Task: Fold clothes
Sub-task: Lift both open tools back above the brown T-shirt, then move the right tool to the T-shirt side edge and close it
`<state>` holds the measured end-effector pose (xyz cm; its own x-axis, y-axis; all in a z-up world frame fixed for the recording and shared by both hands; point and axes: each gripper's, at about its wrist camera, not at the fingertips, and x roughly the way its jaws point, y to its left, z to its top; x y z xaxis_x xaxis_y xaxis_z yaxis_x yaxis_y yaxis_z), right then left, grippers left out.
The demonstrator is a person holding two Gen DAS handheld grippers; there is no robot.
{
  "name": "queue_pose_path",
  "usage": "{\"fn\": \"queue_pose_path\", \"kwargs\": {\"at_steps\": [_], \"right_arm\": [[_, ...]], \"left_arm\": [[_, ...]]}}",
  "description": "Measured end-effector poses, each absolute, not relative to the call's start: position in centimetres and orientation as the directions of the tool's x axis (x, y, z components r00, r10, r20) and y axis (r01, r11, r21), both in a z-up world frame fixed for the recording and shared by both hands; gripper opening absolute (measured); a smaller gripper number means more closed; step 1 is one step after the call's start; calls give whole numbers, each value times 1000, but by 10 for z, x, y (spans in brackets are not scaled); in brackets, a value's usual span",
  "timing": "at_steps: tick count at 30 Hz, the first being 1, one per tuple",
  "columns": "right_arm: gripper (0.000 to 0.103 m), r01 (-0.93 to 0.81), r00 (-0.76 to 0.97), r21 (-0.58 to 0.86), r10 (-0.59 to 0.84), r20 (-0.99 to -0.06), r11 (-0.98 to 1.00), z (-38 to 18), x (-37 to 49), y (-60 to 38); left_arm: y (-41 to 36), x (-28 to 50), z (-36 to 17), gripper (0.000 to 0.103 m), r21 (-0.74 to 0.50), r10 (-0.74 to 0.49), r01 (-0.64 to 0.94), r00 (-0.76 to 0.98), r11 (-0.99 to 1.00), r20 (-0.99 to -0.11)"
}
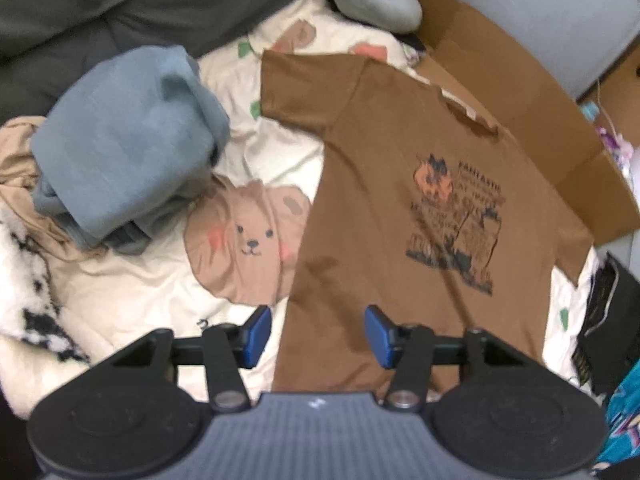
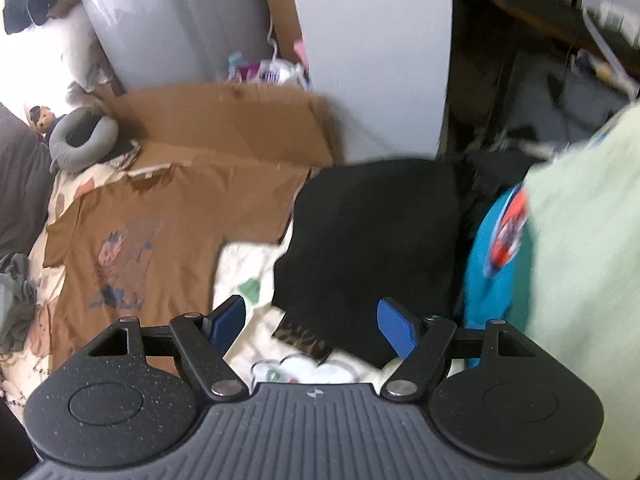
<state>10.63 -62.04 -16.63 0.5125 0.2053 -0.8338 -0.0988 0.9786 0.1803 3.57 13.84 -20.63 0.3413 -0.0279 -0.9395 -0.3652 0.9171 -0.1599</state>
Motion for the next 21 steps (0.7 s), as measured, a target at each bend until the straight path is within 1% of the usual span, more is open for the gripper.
{"fn": "queue_pose_path", "kwargs": {"at_steps": [4, 6, 8, 13, 16, 21], "right_arm": [[78, -83, 455, 225, 237, -858, 971, -215, 99, -605], [78, -79, 434, 242, 252, -865, 967, -237, 94, -595], [78, -69, 415, 263, 267, -870, 962, -256, 91, -586], [77, -73, 366, 287, 294, -883, 955, -298, 84, -563], [74, -77, 330, 312, 319, -888, 947, -318, 80, -552], [71, -89, 286, 345, 355, -890, 935, -349, 71, -535]], "left_arm": [[136, 32, -236, 44, -157, -31, -364, 327, 918, -944], [137, 31, -250, 39, -151, -29, -367, 318, 918, -948], [139, 29, -264, 37, -149, -27, -381, 307, 912, -951], [147, 22, -296, 36, -146, -22, -419, 288, 896, -957], [151, 17, -314, 36, -142, -23, -437, 267, 888, -964], [152, 10, -335, 37, -129, -22, -442, 239, 888, -971]]}}
